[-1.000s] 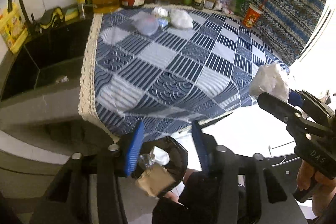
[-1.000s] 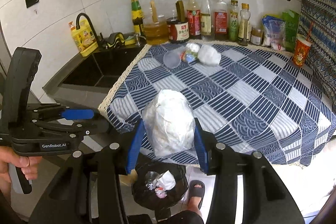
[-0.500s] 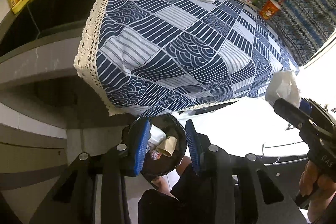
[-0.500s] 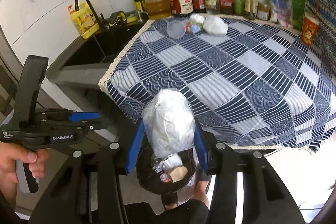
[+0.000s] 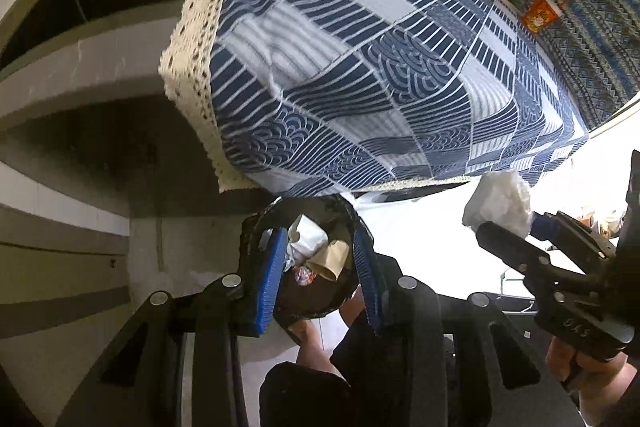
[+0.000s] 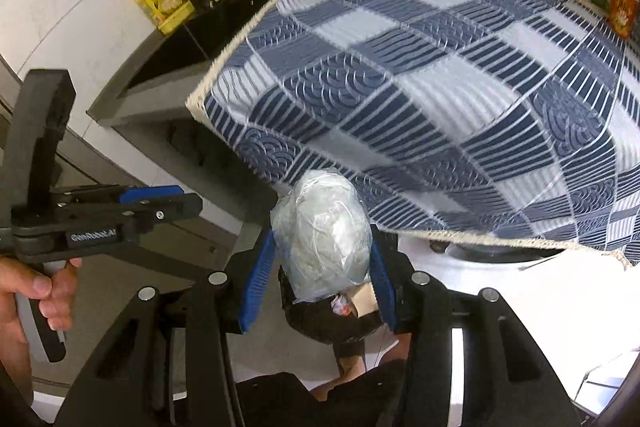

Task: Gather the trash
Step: 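Open the left tool to drop the paper cup while the right tool lowers and releases the bag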

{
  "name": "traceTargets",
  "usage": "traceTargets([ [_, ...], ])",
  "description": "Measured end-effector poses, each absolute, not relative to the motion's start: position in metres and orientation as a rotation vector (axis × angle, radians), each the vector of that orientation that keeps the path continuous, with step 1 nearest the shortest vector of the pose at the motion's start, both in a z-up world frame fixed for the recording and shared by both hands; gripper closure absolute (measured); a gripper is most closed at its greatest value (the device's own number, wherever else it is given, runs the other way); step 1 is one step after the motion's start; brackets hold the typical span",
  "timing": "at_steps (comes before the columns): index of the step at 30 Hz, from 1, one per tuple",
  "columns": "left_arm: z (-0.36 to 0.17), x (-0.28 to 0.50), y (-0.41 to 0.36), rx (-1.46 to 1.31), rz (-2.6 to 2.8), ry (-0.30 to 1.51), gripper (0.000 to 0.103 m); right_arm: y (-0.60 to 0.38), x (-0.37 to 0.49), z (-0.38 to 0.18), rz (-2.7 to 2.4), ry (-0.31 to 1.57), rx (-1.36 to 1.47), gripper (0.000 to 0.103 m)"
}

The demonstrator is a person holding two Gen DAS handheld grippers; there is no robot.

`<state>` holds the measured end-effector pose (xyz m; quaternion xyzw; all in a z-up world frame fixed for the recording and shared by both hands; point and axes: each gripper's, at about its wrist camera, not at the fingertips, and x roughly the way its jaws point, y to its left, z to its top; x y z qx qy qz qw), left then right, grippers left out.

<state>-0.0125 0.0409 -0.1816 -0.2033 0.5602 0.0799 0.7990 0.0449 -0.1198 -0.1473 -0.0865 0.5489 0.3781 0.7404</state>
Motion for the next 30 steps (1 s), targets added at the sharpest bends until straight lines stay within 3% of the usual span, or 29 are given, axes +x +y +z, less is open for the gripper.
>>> traceTargets([
  [16,-0.221,-0.029,0.056,-0.509,0.249,1.246,0.068,-0.095,0.020,-0.233,0.924,1.367,-0.255,0.056],
  [19,-0.227,-0.031,0.059,-0.524,0.252,1.248,0.062,-0.093,0.017,-0.246,0.915,1.406,-0.253,0.056],
  [27,-0.236,-0.029,0.064,-0.534,0.256,1.264,0.062,-0.087,0.015,-0.264,0.932,1.451,-0.232,0.055],
  [28,-0.236,-0.029,0.064,-0.537,0.257,1.264,0.062,-0.086,0.015,-0.264,0.937,1.450,-0.227,0.054],
  [30,-0.237,-0.028,0.066,-0.542,0.258,1.267,0.062,-0.086,0.017,-0.262,0.942,1.451,-0.199,0.041],
])
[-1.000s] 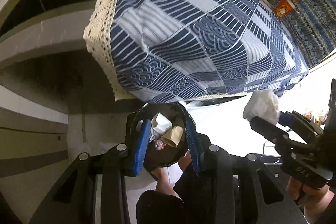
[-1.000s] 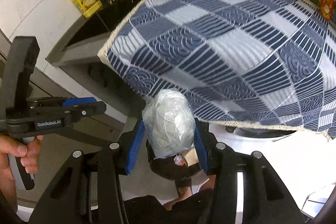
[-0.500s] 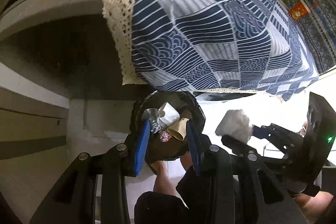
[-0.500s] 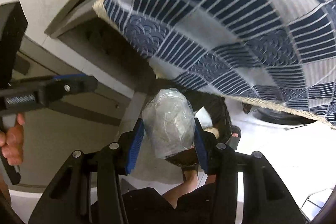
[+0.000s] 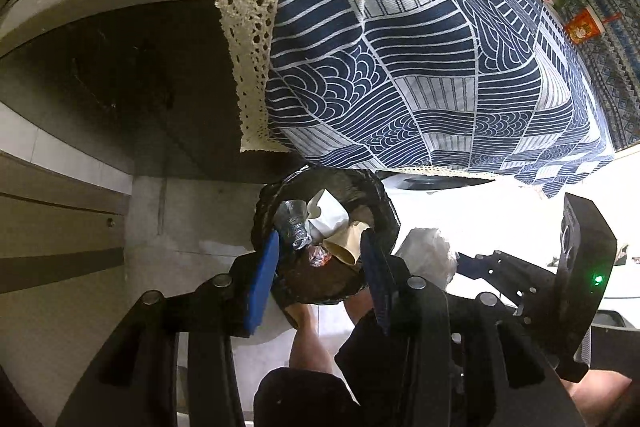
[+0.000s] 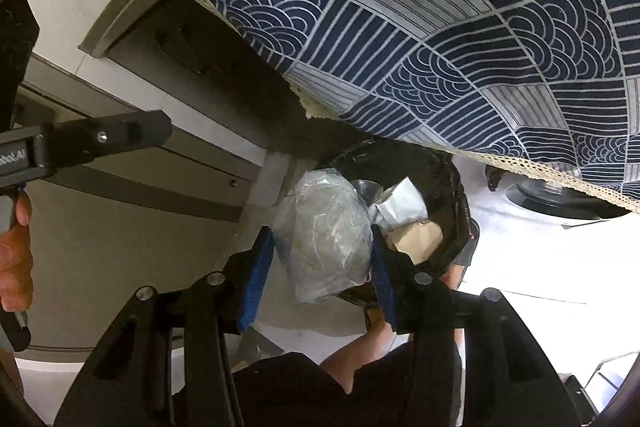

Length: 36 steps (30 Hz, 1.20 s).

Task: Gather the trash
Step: 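Open the left tool to drop the paper cup while the right tool lowers and releases the bag, then raise both open tools back up over the counter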

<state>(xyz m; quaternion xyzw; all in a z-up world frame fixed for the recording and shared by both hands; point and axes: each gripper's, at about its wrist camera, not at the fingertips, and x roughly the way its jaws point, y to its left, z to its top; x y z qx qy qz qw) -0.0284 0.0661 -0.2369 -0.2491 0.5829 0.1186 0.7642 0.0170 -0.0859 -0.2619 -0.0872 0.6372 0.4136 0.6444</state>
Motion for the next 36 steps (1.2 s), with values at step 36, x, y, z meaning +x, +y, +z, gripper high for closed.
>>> traceTargets([
  [36,-0.126,0.017,0.050,-0.425,0.205,1.055,0.034,-0.165,0.098,-0.088,0.706,1.062,-0.043,0.008],
])
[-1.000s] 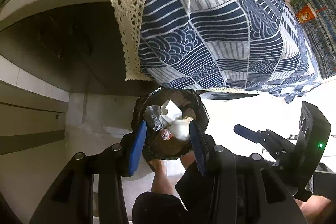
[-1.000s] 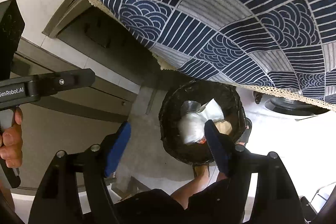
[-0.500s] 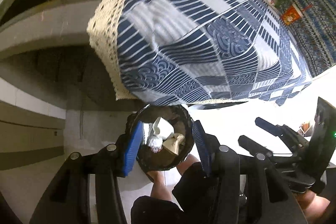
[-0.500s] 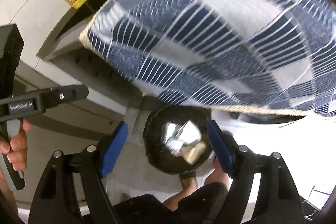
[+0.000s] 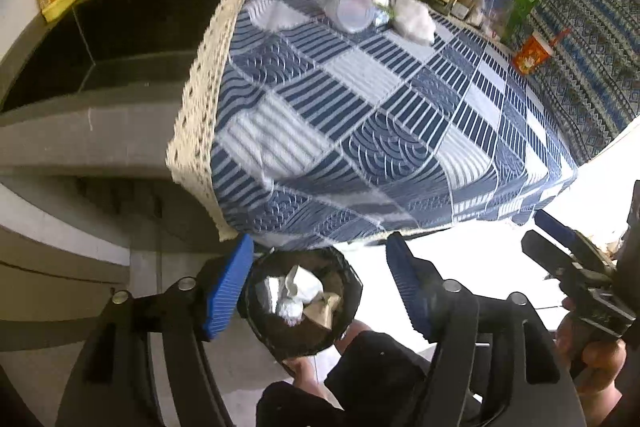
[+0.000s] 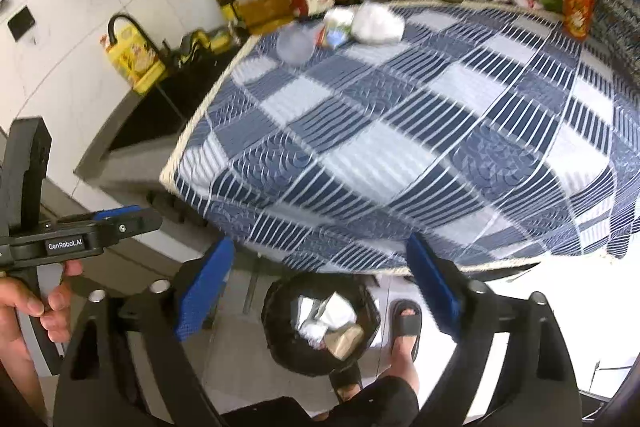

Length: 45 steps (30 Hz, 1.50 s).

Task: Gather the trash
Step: 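Raise both open tools back up over the counter, then grasp the clear plastic cup with the left tool while the right tool grasps the white knit cloth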

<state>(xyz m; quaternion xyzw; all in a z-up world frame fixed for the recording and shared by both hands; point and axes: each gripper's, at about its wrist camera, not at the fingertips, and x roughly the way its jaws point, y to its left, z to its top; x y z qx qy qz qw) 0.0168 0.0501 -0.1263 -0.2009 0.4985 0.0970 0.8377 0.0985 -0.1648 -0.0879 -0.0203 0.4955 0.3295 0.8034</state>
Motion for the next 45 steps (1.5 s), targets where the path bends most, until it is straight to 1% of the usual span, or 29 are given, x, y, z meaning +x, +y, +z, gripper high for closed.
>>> traceTargets([
  [1,-0.122,0.020,0.052,-0.424,0.208,1.047,0.031,-0.166,0.102,-0.084,0.710,1.062,-0.030,0.007],
  [2,-0.119,0.022,0.053,-0.420,0.209,1.044,0.026,-0.168,0.106,-0.075,0.711,1.050,-0.016,0.005],
  [5,-0.110,0.034,0.056,-0.410,0.215,1.028,0.013,-0.171,0.116,-0.055,0.703,1.008,-0.010,0.005],
  [8,-0.100,0.047,0.060,-0.400,0.238,0.997,0.007,-0.170,0.129,-0.045,0.704,0.984,-0.007,0.005],
  [17,-0.077,0.104,0.065,-0.359,0.254,0.975,0.007,-0.163,0.202,-0.031,0.720,0.963,-0.001,0.005],
  [23,-0.068,0.145,0.068,-0.328,0.301,0.973,0.007,-0.151,0.257,-0.032,0.788,0.950,0.004,0.005],
  [31,-0.068,0.202,0.079,-0.373,0.364,0.993,0.007,-0.136,0.335,-0.049,0.868,0.972,-0.010,0.005],
  [37,-0.079,0.244,0.082,-0.425,0.401,1.037,0.007,-0.122,0.381,-0.069,0.933,1.008,-0.027,0.006],
  [40,-0.086,0.262,0.081,-0.442,0.409,1.049,0.007,-0.111,0.399,-0.080,0.971,1.028,-0.045,0.010],
  [43,-0.091,0.275,0.082,-0.446,0.419,1.059,0.007,-0.099,0.413,-0.091,1.016,1.042,-0.059,0.011],
  [45,-0.096,0.286,0.082,-0.418,0.444,1.067,0.007,-0.094,0.420,-0.095,1.042,1.044,-0.057,0.016],
])
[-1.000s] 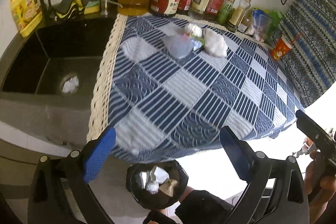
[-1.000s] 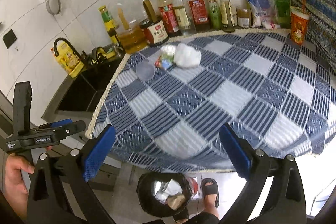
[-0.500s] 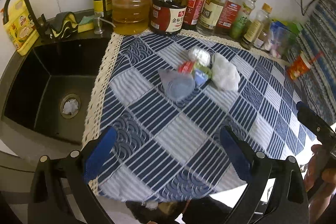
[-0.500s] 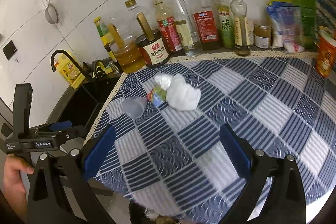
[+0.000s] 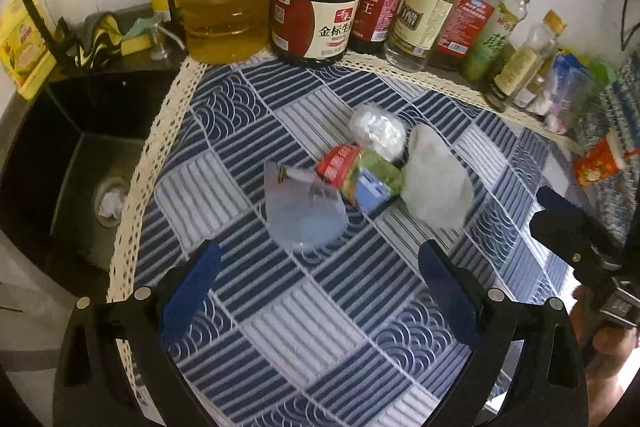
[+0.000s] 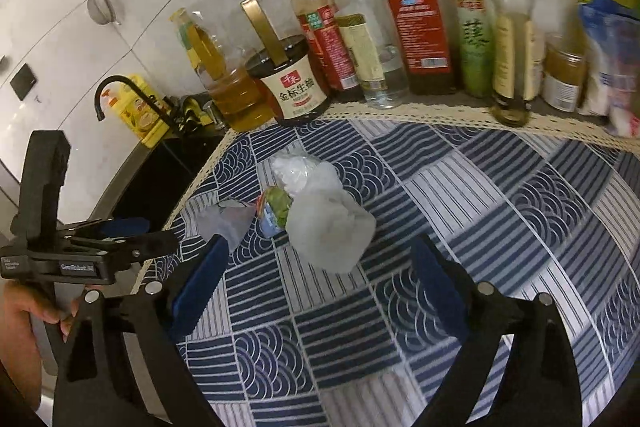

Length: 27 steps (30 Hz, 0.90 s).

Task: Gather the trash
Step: 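Grasp the clear plastic cup with the left tool while the right tool grasps the white knit cloth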

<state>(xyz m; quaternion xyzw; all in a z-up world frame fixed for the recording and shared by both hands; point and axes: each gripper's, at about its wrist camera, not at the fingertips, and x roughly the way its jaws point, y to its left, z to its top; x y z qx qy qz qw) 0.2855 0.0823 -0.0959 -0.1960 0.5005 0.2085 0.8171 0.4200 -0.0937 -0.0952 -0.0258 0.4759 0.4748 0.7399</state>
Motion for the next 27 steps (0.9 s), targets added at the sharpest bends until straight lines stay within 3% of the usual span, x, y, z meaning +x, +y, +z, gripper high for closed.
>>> traceTargets([
  [3,-0.104,0.299,0.084,-0.395,0.467,1.079,0.007,-0.085,0.429,-0.102,1.066,1.050,-0.050,0.019],
  [5,-0.112,0.305,0.087,-0.392,0.486,1.098,0.007,-0.078,0.434,-0.106,1.083,1.062,-0.054,0.027],
  [15,-0.142,0.323,0.110,-0.426,0.532,1.155,0.008,-0.044,0.450,-0.138,1.132,1.125,-0.143,0.032],
  [17,-0.148,0.326,0.113,-0.430,0.538,1.170,0.015,-0.038,0.452,-0.146,1.123,1.136,-0.171,0.043],
  [21,-0.157,0.330,0.120,-0.463,0.536,1.184,0.022,-0.031,0.455,-0.155,1.117,1.131,-0.199,0.046],
  [26,-0.167,0.333,0.121,-0.460,0.521,1.212,0.047,-0.022,0.458,-0.166,1.121,1.159,-0.211,0.056],
  [27,-0.168,0.333,0.121,-0.456,0.518,1.213,0.047,-0.021,0.458,-0.167,1.129,1.163,-0.209,0.059],
])
